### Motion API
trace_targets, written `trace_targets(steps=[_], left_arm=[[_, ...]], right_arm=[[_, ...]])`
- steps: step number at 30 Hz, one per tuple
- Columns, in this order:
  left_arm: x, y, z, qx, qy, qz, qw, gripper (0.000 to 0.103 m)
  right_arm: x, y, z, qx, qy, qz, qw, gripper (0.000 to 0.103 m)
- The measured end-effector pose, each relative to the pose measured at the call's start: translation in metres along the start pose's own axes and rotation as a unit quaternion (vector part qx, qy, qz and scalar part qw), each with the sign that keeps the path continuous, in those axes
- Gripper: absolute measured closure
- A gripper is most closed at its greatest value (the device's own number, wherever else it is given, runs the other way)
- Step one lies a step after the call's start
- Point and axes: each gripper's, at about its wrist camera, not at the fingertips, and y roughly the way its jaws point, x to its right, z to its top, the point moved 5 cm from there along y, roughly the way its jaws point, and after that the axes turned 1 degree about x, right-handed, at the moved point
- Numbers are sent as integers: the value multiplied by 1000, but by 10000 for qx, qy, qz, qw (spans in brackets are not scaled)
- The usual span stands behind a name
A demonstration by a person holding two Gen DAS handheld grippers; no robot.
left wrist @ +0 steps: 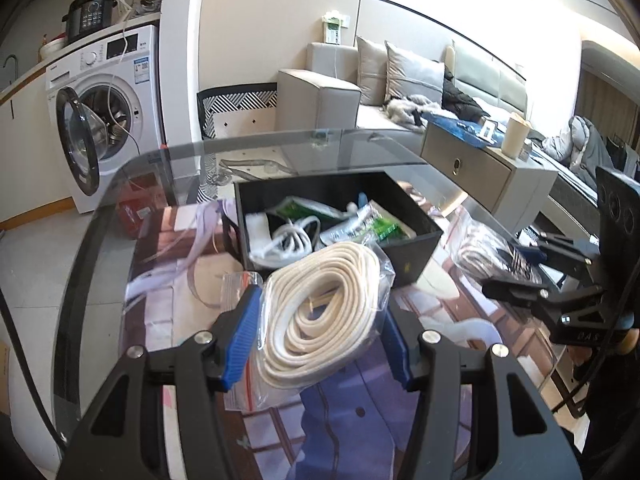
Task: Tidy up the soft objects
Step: 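Carry both bags over the black box and open the right gripper to drop the Adidas bag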
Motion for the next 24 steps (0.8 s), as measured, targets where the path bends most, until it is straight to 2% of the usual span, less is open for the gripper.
trace_targets(steps=[8, 15, 24], left_arm=[[-1, 2, 31, 207, 110, 142, 9996, 48], [0, 24, 46, 157, 267, 339, 9989, 47], [-3, 56, 59, -13, 415, 495, 9979, 47]], right_arm=[[-3, 12, 24, -234, 459, -106, 9986, 56], [7, 34, 41, -469, 768, -314, 9954, 56], [12, 67, 59, -783, 631, -645, 9928, 56]])
